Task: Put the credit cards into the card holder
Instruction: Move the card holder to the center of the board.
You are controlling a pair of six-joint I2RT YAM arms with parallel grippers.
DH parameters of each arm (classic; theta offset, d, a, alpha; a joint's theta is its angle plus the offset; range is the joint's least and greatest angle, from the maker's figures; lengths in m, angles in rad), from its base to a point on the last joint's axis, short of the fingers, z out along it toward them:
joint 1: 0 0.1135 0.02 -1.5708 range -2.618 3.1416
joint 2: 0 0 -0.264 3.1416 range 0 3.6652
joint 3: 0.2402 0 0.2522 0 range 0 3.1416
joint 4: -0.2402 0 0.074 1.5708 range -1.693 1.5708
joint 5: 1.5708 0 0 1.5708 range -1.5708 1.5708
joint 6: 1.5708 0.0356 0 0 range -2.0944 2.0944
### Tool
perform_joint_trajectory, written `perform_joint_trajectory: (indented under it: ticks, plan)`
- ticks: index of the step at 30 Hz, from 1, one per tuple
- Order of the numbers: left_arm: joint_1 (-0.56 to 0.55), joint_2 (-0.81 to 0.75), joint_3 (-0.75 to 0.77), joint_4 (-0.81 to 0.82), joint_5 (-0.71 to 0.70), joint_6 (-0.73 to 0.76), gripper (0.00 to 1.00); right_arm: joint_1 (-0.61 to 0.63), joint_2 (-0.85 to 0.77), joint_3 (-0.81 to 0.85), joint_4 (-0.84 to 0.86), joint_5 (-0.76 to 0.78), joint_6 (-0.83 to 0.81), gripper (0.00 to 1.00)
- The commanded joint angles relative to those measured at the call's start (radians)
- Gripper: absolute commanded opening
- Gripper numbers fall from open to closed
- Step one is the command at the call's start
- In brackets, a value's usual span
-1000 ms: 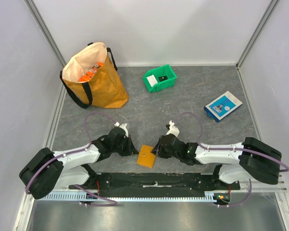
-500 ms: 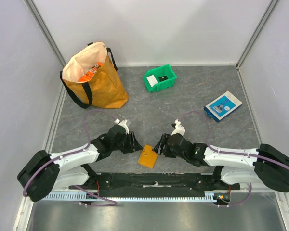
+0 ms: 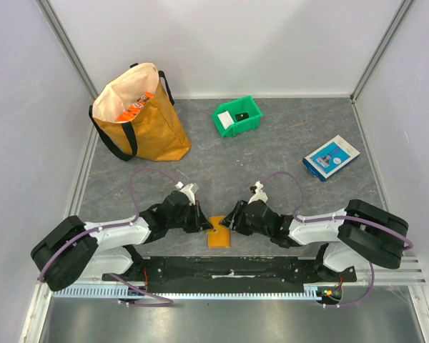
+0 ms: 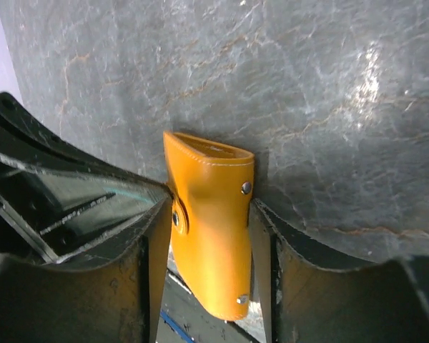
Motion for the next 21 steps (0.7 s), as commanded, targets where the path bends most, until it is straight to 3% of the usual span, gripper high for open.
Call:
perform_joint_trajectory:
  ticks: [1,4,8,11,15,18,21]
  plan:
    - [-0.049,0.087,-0.006,0.105,0.036,-0.034,0.02,0.011,0.063,0.004,0.071,-0.059,-0.005,0.46]
    - [-0.053,0.124,0.016,0.115,0.033,-0.029,0.02,0.011,0.041,0.039,0.055,-0.053,-0.05,0.36]
    - [-0.055,0.133,0.034,0.114,0.032,-0.025,0.02,0.011,0.009,0.091,-0.021,-0.021,-0.114,0.16]
    - [-0.055,0.106,0.045,0.073,0.004,-0.023,0.09,0.008,-0.016,0.175,-0.219,0.082,-0.239,0.0]
    - [-0.055,0.019,0.063,-0.059,-0.083,-0.005,0.41,-0.059,-0.039,0.257,-0.369,0.076,-0.522,0.0]
    - [-0.055,-0.069,0.08,-0.159,-0.155,0.018,0.51,-0.161,-0.016,0.3,-0.441,-0.02,-0.756,0.0]
    - [-0.055,-0.153,0.086,-0.26,-0.197,0.027,0.55,-0.23,0.07,0.359,-0.49,-0.166,-1.014,0.0]
